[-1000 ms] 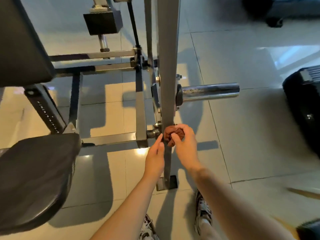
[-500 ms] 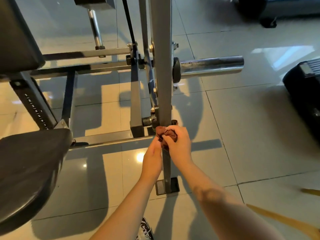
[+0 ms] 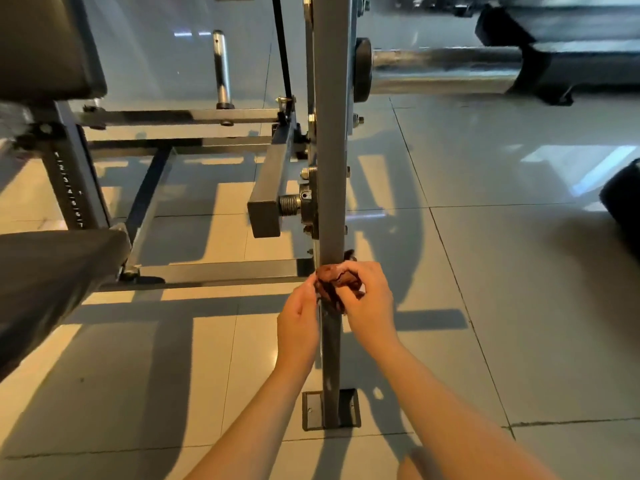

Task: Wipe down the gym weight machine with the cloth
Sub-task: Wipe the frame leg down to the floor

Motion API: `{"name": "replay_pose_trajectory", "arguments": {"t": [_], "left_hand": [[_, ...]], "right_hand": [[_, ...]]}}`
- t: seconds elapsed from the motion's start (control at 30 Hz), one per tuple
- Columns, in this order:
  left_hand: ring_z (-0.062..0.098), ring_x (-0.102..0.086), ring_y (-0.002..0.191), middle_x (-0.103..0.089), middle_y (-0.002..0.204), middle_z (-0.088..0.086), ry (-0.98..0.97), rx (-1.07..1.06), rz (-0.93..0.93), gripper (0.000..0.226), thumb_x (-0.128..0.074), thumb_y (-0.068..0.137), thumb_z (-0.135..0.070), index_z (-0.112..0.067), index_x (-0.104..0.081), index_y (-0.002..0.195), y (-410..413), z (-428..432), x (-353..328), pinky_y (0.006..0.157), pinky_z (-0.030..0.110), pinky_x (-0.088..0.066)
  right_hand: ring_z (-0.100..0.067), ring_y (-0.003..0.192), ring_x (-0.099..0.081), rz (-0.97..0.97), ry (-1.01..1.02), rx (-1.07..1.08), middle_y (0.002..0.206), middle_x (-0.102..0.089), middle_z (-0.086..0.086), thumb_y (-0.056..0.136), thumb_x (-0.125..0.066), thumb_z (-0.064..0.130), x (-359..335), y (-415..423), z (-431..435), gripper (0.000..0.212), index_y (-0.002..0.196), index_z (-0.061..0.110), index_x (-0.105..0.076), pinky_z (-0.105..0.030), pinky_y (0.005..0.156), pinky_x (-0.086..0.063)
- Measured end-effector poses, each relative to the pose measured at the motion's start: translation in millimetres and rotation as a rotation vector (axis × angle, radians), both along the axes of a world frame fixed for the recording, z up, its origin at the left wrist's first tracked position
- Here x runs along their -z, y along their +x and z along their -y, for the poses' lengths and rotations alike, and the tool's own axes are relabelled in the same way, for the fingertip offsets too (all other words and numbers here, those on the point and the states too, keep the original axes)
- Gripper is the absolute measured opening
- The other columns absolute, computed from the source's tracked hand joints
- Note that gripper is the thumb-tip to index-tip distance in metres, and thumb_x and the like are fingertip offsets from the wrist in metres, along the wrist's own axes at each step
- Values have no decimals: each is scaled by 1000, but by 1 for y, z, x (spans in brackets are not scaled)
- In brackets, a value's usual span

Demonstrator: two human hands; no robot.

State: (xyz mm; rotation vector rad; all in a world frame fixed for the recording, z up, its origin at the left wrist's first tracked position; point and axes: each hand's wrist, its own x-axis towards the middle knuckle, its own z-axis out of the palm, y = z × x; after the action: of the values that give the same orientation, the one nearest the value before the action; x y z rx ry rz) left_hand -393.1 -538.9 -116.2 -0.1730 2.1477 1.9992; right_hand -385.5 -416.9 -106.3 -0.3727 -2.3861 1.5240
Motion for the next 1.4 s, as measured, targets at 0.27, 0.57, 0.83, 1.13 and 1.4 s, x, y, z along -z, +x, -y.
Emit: {"name": "replay_pose_trajectory", "arguments": {"t": [0.27,0.57,0.83,1.13,1.4], "left_hand": [[5,-62,119,-72,120,-12,88,-63,-158,35,-39,109,-36,-30,-67,129,17,-3,42,106,32,-48],[2,-61,119,-71,120,-15,69,-65,-79,38,-38,106,-50,-37,-63,131,37,1,62,104,30,-46],[5,-61,118,-69,117,-19,-12,-39,13,27,-35,107,-52,-58,-61,112,60,7,89,102,29,-46],[8,-54,130,-59,141,-7,-16,-53,-80,45,-31,107,-50,-40,-46,148,51,6,94,114,37,-43],[4,-56,124,-63,128,-15,-29,-23,-38,38,-32,108,-46,-44,-51,140,56,4,98,89,10,-43]], "right_hand": [[4,100,-55,-177,62,-55,104,-61,10,91,-69,10,27,12,-10,24,104,29,-70,-6,83,-42],[-5,106,-50,-185,203,-88,110,-51,14,95,-67,13,57,9,-1,23,113,27,-74,-15,92,-45],[-3,94,-52,-12,176,-149,104,-49,8,96,-66,16,65,36,1,19,110,24,-75,-19,87,-49],[-12,102,-50,-69,271,-181,101,-47,12,96,-67,15,90,32,-3,29,120,29,-73,-30,94,-52],[-7,96,-49,-59,162,-112,105,-46,6,95,-67,12,63,34,1,22,112,23,-76,-18,91,-48]]}}
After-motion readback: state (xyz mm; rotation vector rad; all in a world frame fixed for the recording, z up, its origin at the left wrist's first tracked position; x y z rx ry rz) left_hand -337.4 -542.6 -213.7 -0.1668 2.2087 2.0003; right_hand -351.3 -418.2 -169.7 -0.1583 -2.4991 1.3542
